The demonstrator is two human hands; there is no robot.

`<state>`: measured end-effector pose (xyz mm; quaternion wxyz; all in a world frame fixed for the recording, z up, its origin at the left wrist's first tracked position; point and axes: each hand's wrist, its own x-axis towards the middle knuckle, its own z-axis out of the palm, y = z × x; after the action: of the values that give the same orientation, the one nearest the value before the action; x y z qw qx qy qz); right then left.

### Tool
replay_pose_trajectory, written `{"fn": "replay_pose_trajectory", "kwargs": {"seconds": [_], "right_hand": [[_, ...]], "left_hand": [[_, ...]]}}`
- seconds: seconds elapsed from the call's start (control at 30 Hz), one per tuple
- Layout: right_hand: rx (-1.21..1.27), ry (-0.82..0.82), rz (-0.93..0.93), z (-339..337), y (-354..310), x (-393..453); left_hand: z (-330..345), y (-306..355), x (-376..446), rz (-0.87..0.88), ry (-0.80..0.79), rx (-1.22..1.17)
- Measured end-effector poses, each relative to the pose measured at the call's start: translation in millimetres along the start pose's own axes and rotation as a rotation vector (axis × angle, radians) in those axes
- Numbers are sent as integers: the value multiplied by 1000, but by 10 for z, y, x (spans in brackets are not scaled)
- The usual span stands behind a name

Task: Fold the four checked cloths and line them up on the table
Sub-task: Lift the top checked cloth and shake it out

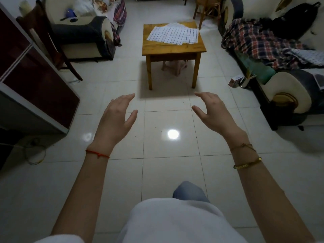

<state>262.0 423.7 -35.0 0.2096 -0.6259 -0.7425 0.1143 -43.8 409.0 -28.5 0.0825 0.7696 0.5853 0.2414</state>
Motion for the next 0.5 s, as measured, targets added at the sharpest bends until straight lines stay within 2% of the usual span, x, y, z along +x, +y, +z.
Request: {"fn": "replay_pose_trajectory", "kwargs": {"seconds": [0.27,0.5], "right_hand": [[11,-18,25,225,457,1175],[41,-33,36,197,1063,2537]], "left_hand": [[423,-317,1226,-3,-24,2],[859,-443,2667,-22,-37,-4]]}}
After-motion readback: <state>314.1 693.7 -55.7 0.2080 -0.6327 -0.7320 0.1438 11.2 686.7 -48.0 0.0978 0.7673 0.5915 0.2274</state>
